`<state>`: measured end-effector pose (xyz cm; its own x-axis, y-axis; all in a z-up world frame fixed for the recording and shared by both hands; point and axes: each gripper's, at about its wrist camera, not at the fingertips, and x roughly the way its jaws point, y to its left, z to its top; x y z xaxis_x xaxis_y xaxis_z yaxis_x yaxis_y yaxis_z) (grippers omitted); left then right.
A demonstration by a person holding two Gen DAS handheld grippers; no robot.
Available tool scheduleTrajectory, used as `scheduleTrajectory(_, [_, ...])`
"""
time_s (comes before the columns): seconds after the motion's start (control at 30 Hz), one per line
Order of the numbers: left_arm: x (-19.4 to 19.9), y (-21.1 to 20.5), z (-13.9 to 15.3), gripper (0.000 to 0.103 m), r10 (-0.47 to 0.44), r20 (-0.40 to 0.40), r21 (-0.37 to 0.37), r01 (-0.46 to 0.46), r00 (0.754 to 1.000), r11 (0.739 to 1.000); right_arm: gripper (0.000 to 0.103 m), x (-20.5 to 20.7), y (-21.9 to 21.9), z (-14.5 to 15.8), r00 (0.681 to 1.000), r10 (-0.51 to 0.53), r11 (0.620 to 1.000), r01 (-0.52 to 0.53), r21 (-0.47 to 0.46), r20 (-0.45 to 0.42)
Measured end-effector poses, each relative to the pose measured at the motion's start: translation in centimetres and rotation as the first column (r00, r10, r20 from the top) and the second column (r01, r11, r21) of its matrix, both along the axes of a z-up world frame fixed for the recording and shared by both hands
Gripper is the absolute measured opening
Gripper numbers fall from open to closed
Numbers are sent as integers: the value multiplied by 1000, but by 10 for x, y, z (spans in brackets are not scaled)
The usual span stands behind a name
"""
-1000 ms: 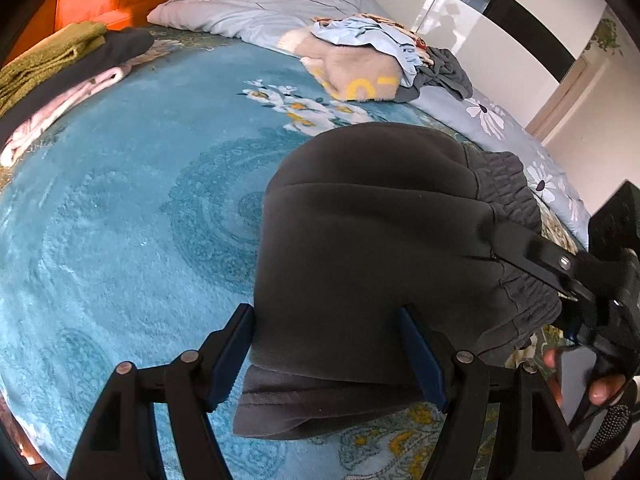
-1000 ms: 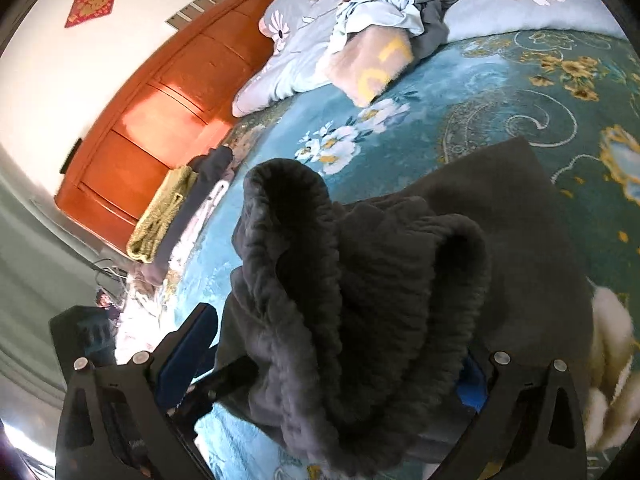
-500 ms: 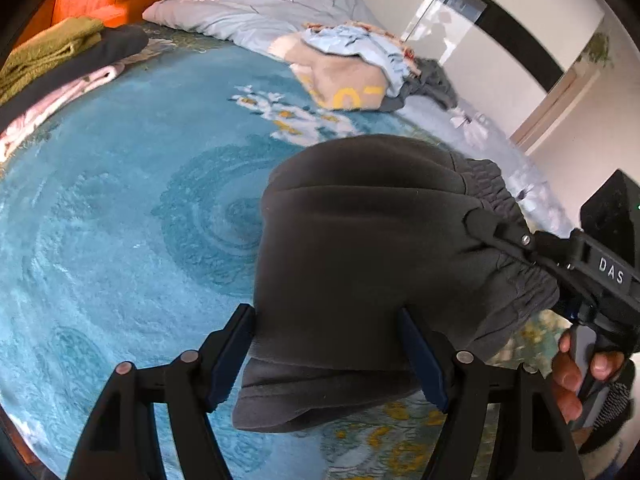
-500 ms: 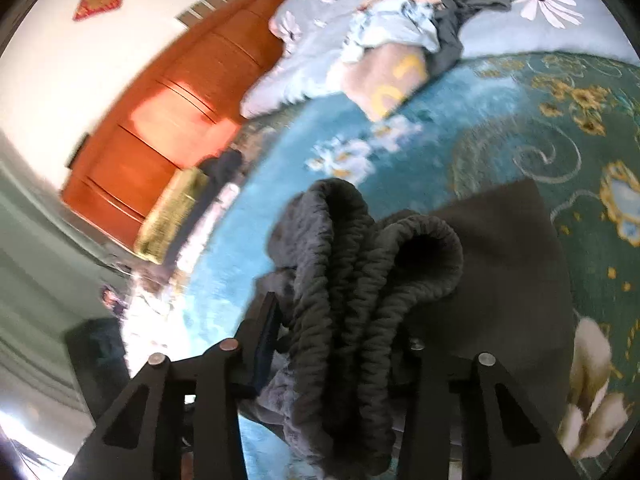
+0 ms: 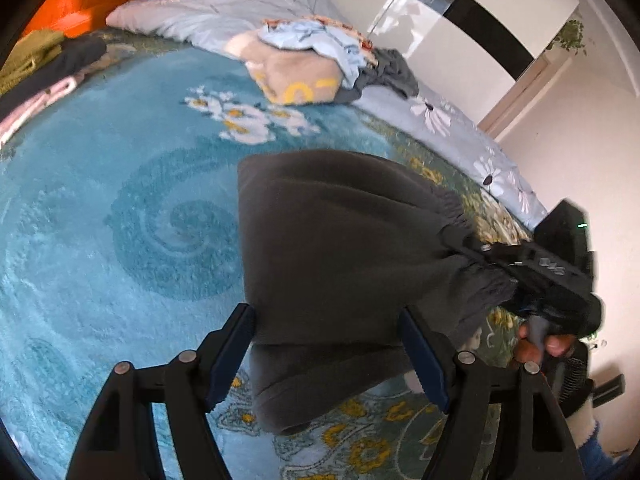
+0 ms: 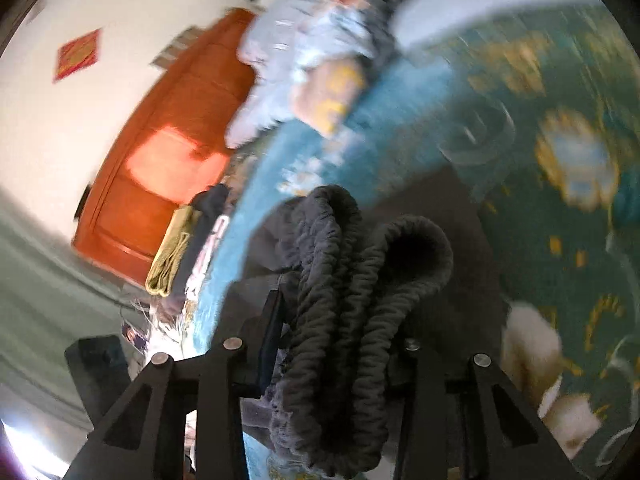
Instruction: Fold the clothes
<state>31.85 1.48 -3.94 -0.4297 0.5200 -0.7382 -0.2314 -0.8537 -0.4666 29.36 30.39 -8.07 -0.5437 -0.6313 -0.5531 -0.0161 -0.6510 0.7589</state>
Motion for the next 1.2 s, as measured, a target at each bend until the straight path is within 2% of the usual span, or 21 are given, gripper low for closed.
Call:
scheduleTrajectory(0.13, [0,-19,-2,78,40,30,62,-42,999,997,39,-1,8,-13,999,-21,999,22,-49,25])
scheduleTrajectory(0.2, [-2,-34,4,78,80,21,91,-81,997,992,39,-1,9,-7,1000,-18,998,19,-60,21])
scheduleTrajectory(0.33, [-5,-49,10,78,128,22,156,-129,992,979,39,4,13,16,999,-21,998,18,-59,-49])
scheduleTrajectory(0.43, [-6,-48,12,78,120,24,206,-122,992,971,39,6,16,21,997,-18,999,15,-36,-69])
scheduleTrajectory(0.57, [-11,-24,14,78,66,8,181,-66,998,981,39,1,21,-16,999,-33,998,35,-56,30])
scheduleTrajectory(0.63, [-12,-9,11,78,28,6,129,-28,1000,991,40,3,25,-25,998,-45,993,49,-108,42])
scheduleTrajectory(0.7, [-12,5,4,78,-11,16,84,9,1000,996,40,4,24,-20,999,-31,994,34,-106,34])
scheduleTrajectory(0.8, [-8,9,1,78,-24,13,65,23,1000,998,43,5,20,-4,1000,16,999,-15,-44,14])
scheduleTrajectory(0.97, [-7,-9,15,78,-21,-24,83,23,999,996,47,7,20,14,998,59,998,-59,39,-3])
scheduleTrajectory(1.1, [-11,-12,6,78,-13,21,127,10,1000,992,49,-6,20,15,998,69,996,-69,51,-4])
scheduleTrajectory(1.2, [-12,3,-8,78,-32,60,98,26,998,995,53,-18,14,4,995,91,994,-93,59,29])
